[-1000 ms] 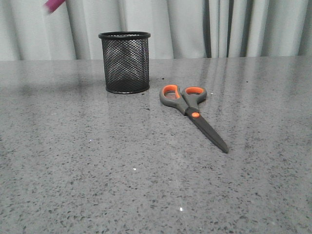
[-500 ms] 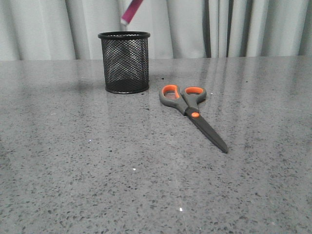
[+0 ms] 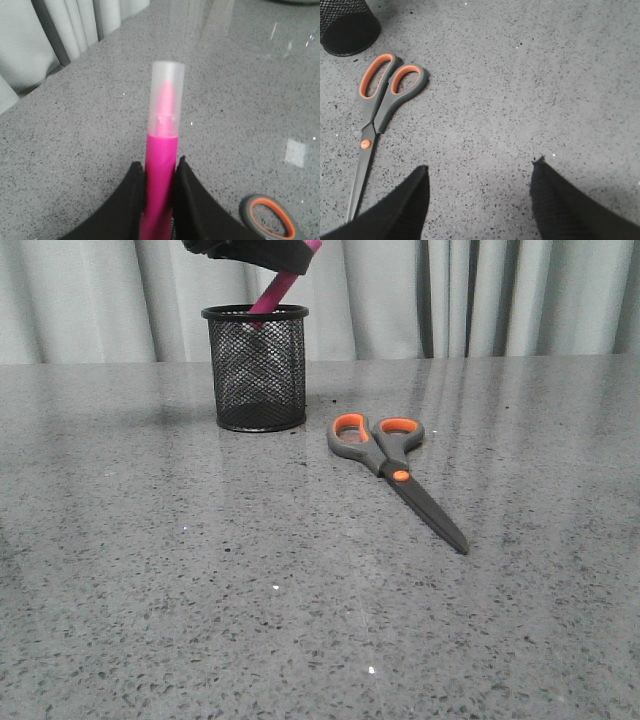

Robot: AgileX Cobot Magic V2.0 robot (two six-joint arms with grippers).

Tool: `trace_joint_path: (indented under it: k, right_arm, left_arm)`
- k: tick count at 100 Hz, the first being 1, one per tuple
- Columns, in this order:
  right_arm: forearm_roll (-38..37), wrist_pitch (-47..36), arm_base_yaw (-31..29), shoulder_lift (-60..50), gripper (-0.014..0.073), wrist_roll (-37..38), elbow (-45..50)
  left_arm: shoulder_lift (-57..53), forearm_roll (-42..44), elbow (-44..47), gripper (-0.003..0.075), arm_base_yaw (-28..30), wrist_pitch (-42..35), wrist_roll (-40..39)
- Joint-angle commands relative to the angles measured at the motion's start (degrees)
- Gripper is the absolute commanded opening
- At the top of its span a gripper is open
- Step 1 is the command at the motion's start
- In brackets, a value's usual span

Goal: Put pen and scissors into bin
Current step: 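Lower the highlighter into the cup and open the left gripper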

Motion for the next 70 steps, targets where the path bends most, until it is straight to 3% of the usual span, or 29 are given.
trace_joint_path:
  k: [1, 15, 26, 42, 49, 60, 70]
  right_arm:
    - [0.0, -3.1, -0.3, -0.3, 0.0400, -0.7, -2.1]
    - [0.0, -3.1, -0.3, -0.3, 0.0400, -0.7, -2.1]
    - [0.0, -3.1, -0.3, -0.3, 0.0400, -0.7, -2.1]
    - [0.0, -3.2, -0.3, -0.3, 0.0400, -0.7, -2.1]
    - [0.0, -3.2, -0.3, -0.3, 0.0400, -0.7, -2.1]
    - [0.0, -3.3, -0.3, -0.3, 0.0400, -0.7, -1.9]
    - [0.8, -3.2, -0.3, -0.3, 0.0400, -0.7, -1.9]
  left_arm:
    - [-2.9, -2.3, -1.7, 0.0195, -0.1, 0.2, 0.1]
    - [-2.9, -2.8, -1.7, 0.0428, 0.0, -0.2, -0.4]
    - [-4.1, -2.6, -1.7, 0.0449, 0.4, 0.4, -0.4]
    - [-9.7, -2.4, -1.7, 0.0326, 3.1, 2.0, -0.4]
    - [-13.1, -1.7, -1.7, 0.0214, 5.1, 3.3, -0.4]
    - [-18.8, 0.5, -1.7, -0.0024, 9.2, 7.4, -0.8]
    - [-23.1, 4.0, -1.7, -0.0020, 12.8, 10.2, -6.0]
